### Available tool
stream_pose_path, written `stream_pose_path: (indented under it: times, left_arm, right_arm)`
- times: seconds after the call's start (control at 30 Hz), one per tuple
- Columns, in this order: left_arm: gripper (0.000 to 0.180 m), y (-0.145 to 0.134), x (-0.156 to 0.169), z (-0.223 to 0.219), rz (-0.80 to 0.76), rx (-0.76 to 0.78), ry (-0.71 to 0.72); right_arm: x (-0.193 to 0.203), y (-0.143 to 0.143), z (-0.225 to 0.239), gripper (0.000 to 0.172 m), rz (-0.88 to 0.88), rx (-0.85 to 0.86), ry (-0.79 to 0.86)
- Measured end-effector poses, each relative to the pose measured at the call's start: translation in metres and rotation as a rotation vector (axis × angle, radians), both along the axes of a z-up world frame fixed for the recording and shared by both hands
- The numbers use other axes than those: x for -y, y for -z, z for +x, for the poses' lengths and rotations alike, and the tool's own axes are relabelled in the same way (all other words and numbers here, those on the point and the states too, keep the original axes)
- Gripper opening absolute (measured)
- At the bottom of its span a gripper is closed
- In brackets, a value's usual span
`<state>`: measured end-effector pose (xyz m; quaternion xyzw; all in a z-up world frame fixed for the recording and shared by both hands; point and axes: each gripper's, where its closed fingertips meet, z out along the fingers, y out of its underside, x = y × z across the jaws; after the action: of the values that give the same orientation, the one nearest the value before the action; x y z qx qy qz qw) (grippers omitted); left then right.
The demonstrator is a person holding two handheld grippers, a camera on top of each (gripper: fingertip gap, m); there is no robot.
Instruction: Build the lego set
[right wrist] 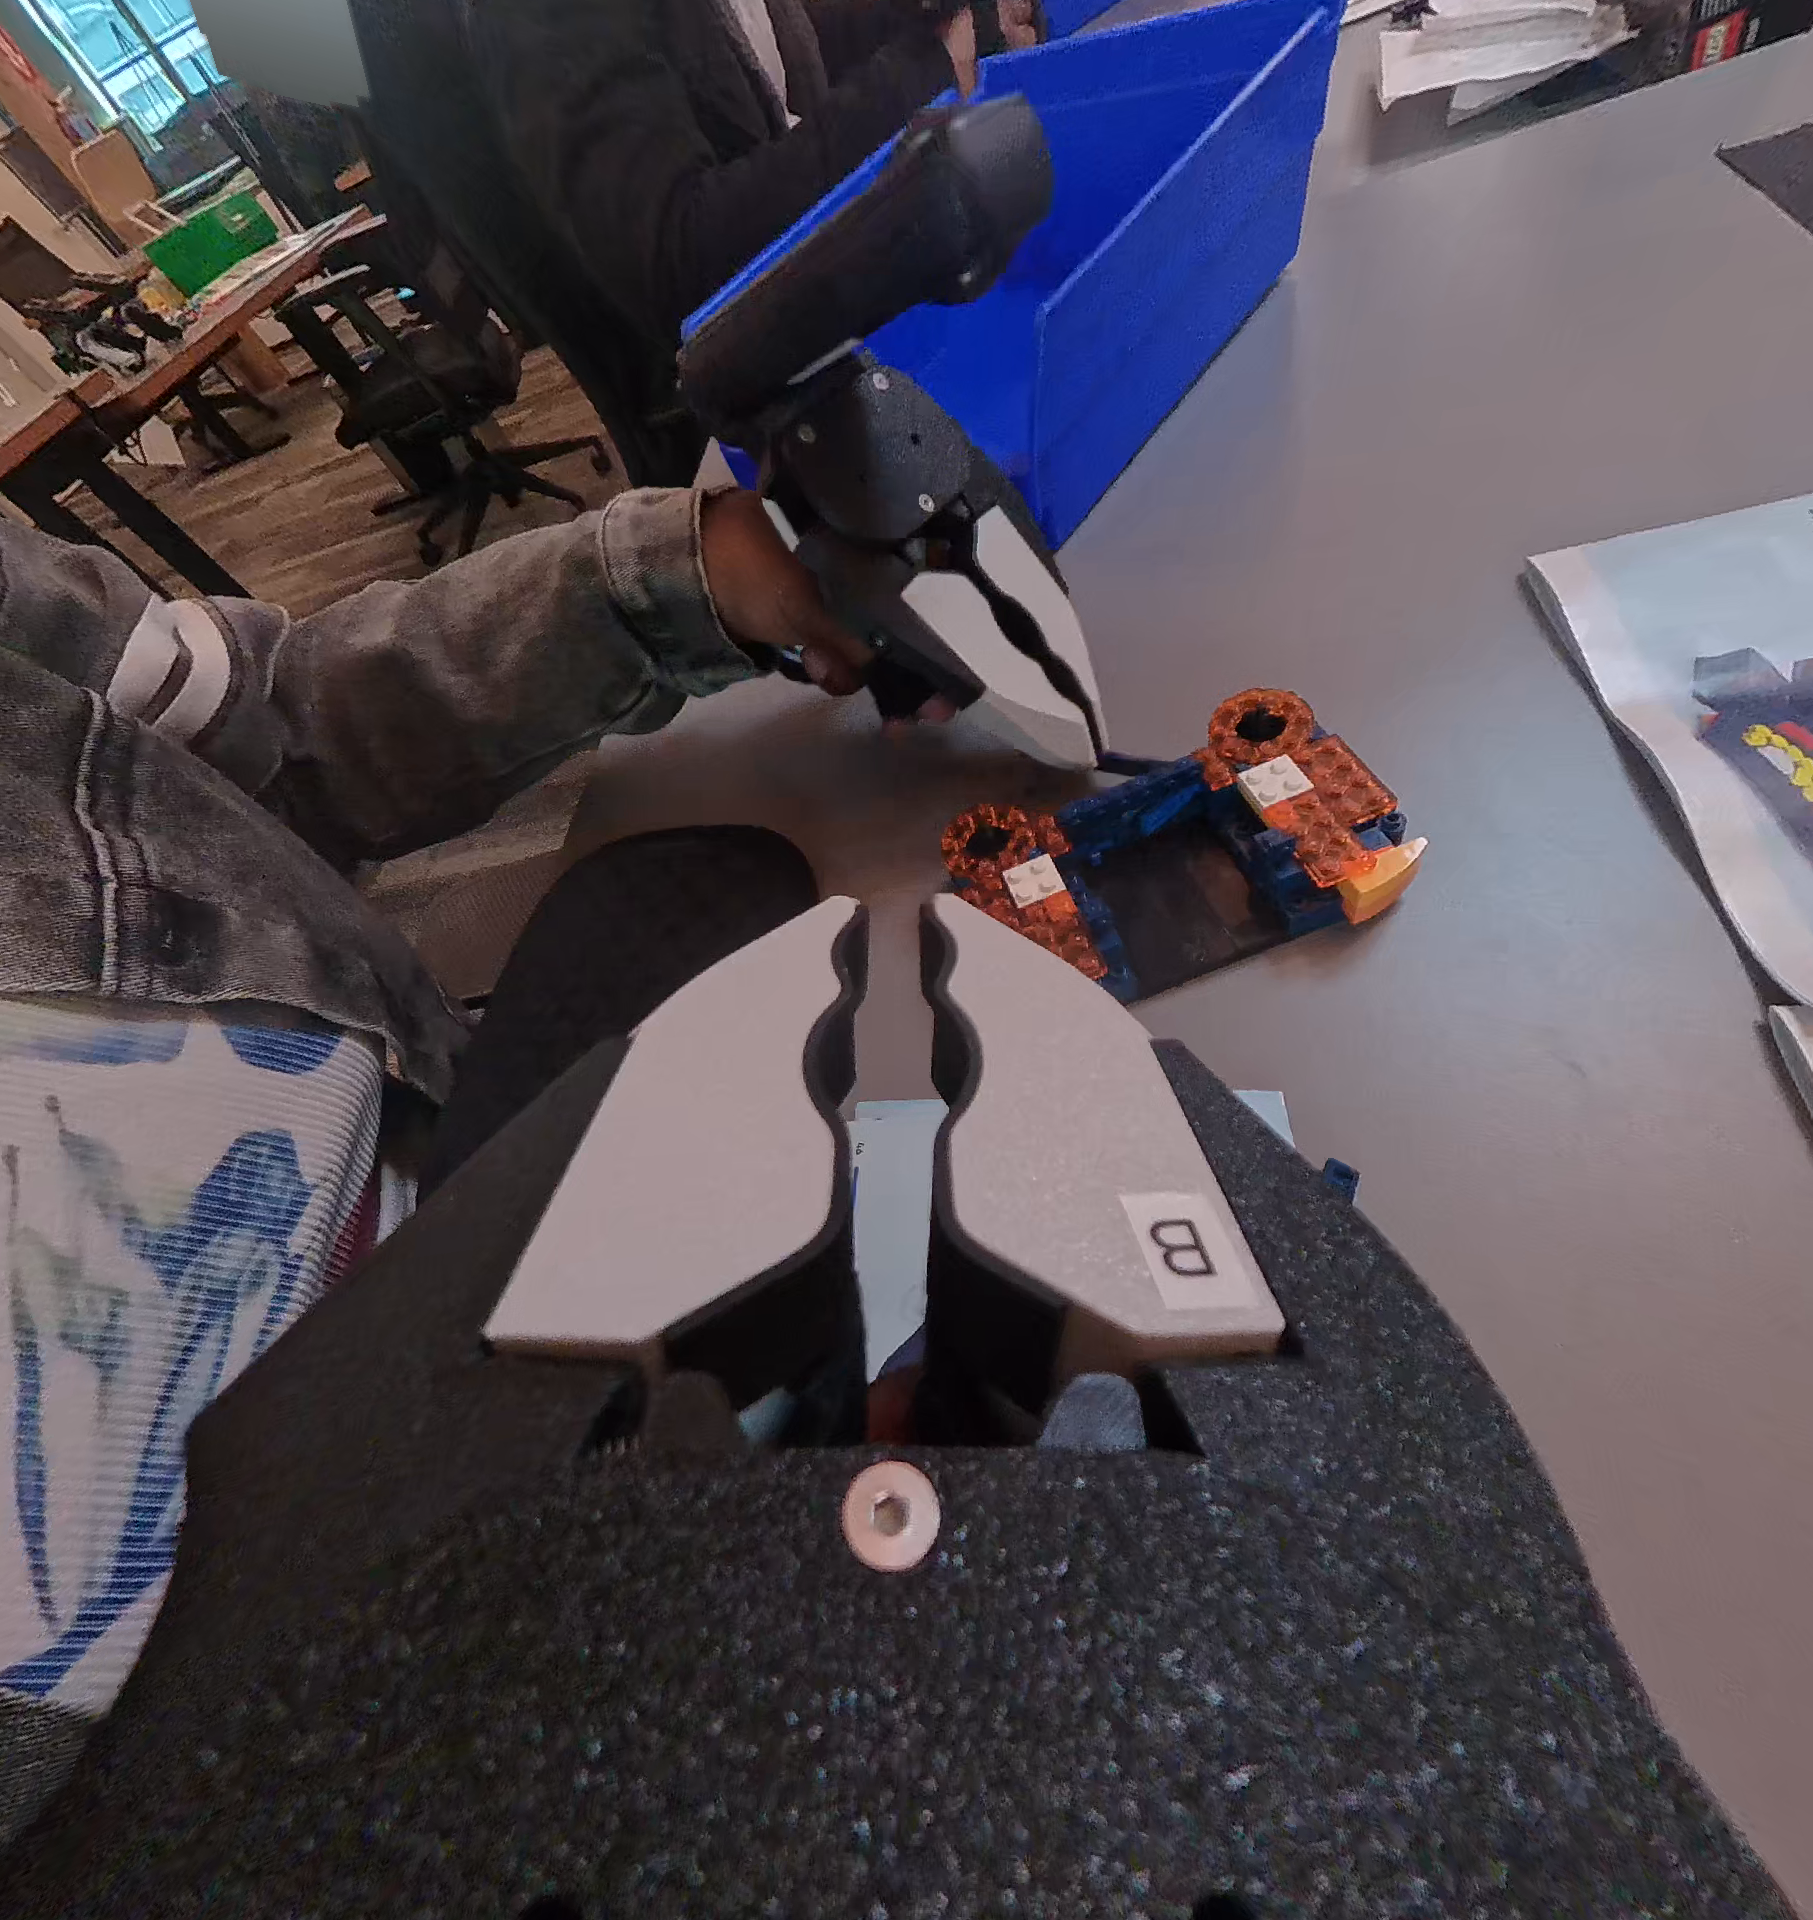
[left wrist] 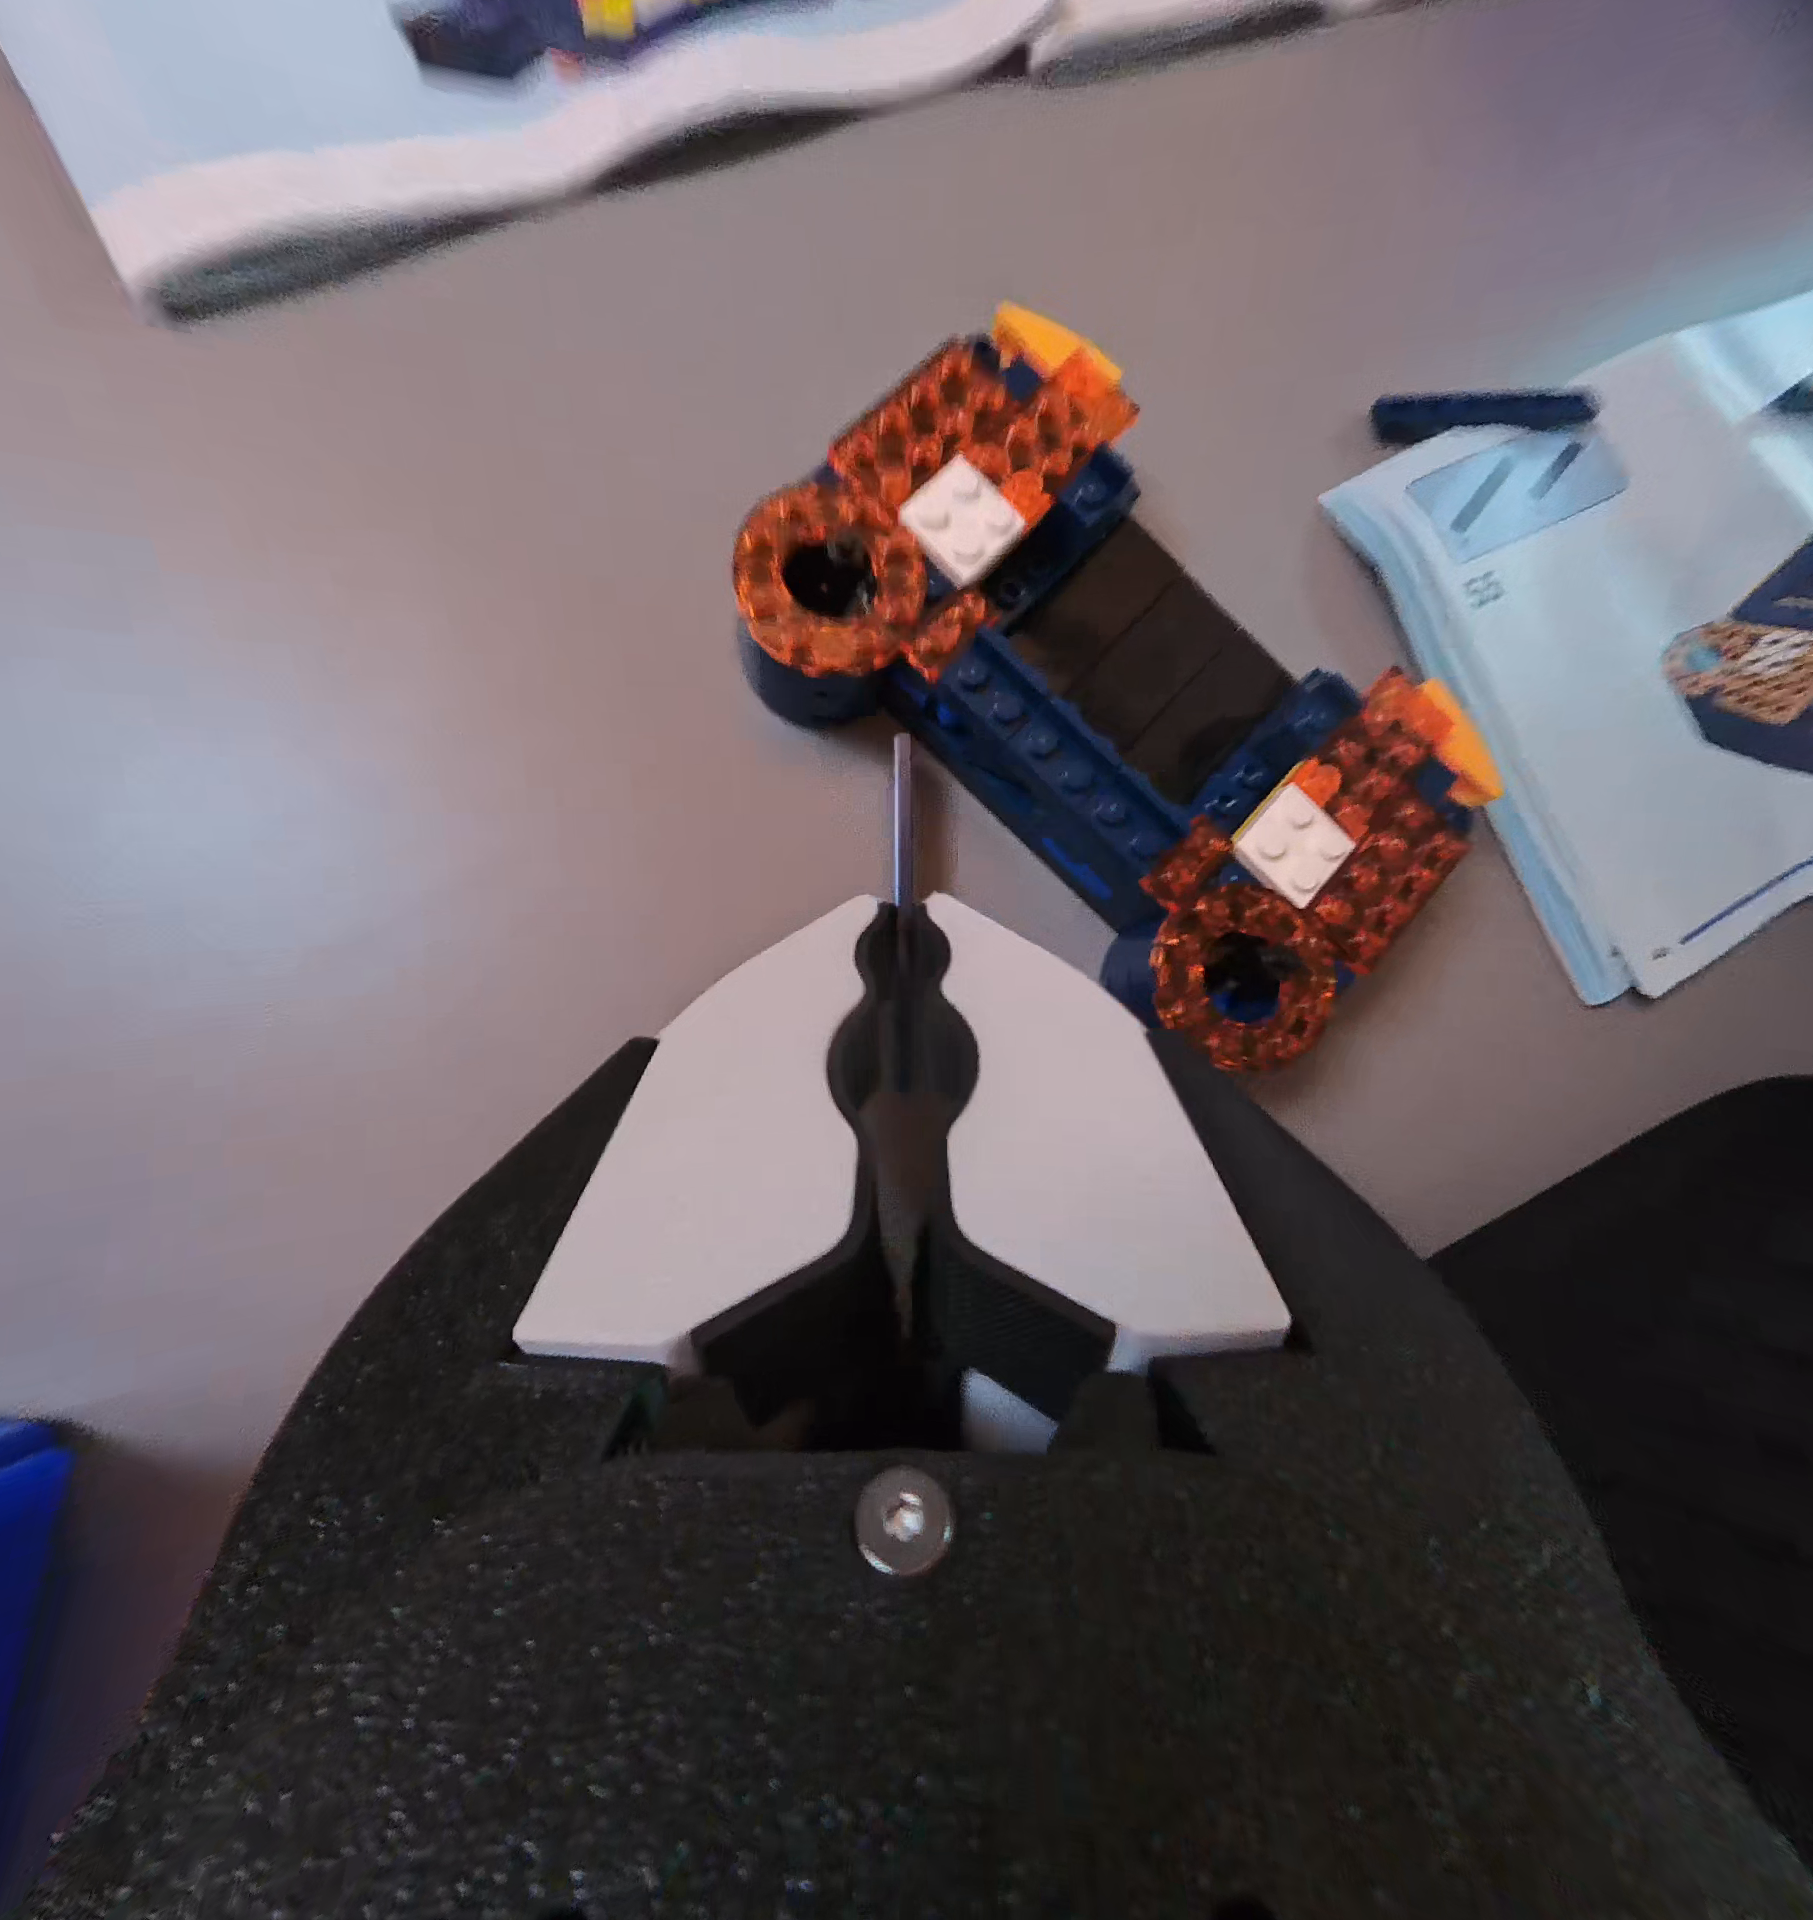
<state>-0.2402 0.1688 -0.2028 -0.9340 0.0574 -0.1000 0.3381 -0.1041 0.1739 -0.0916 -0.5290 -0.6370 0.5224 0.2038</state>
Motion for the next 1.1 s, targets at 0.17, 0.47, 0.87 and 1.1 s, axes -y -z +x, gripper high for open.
stream_pose_path:
  times: [0.17, 0.47, 0.87, 1.1]
  left_arm:
    - [0.002, -0.110, 0.005, 0.032, 0.377, 0.604, 0.156]
    - [0.002, -0.147, 0.017, 0.075, 0.530, 0.813, 0.223]
    - [0.007, -0.069, 0.021, 0.014, 0.436, 0.356, 0.081]
    - [0.015, -0.041, 0.004, 0.017, 0.250, 0.407, 0.100]
  right_arm:
    - [0.000, -0.021, -0.022, 0.005, 0.049, -0.153, -0.090]
    - [0.021, -0.051, -0.073, 0.004, -0.344, -0.087, -0.363]
    - [-0.003, 0.032, -0.112, 0.003, -0.271, 0.549, -0.593]
    - [-0.004, 0.054, -0.125, 0.003, -0.341, 0.668, -0.636]
